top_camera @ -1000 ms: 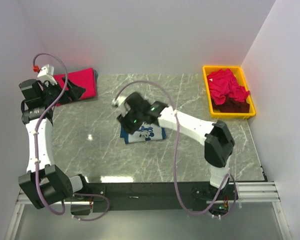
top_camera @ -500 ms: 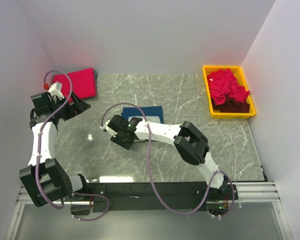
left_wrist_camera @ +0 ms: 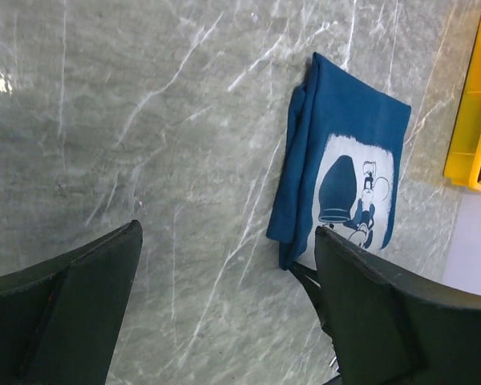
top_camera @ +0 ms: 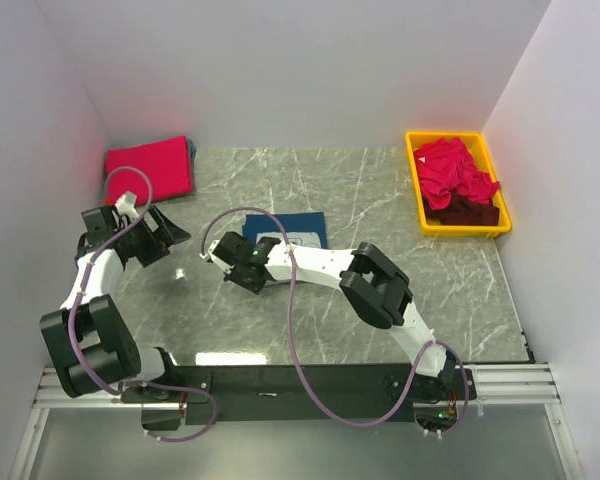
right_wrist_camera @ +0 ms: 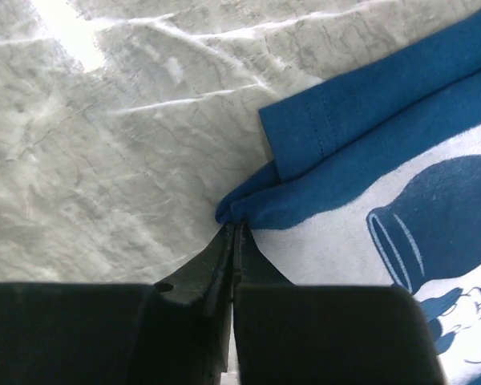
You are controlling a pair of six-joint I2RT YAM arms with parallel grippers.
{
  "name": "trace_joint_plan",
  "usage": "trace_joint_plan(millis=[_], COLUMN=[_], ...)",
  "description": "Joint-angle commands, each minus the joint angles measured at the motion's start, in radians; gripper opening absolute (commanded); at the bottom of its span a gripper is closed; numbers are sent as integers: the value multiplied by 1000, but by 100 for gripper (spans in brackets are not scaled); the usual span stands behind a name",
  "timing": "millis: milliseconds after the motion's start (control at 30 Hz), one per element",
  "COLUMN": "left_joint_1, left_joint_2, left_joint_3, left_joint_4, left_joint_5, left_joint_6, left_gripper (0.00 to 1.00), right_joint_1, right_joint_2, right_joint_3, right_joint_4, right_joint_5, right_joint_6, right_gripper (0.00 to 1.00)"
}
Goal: Fold and stack the t-shirts
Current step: Neatly place the folded tshirt to the corner
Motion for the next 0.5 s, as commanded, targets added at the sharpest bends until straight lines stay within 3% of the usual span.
trace_joint_plan(millis=[0, 467], left_joint_1=[-10, -79], left_joint_2=[-5, 108], left_joint_3=[-12, -87], left_joint_4=[73, 184], left_joint_5=[20, 112], left_joint_6=[-29, -136], left_gripper=[93, 98], right_joint_1=[-6, -132], right_joint_2=[41, -187], right_joint_3=[19, 59], right_joint_4=[12, 25], right_joint_5=[37, -198], right_joint_6=[-5, 38], right_gripper=[0, 0])
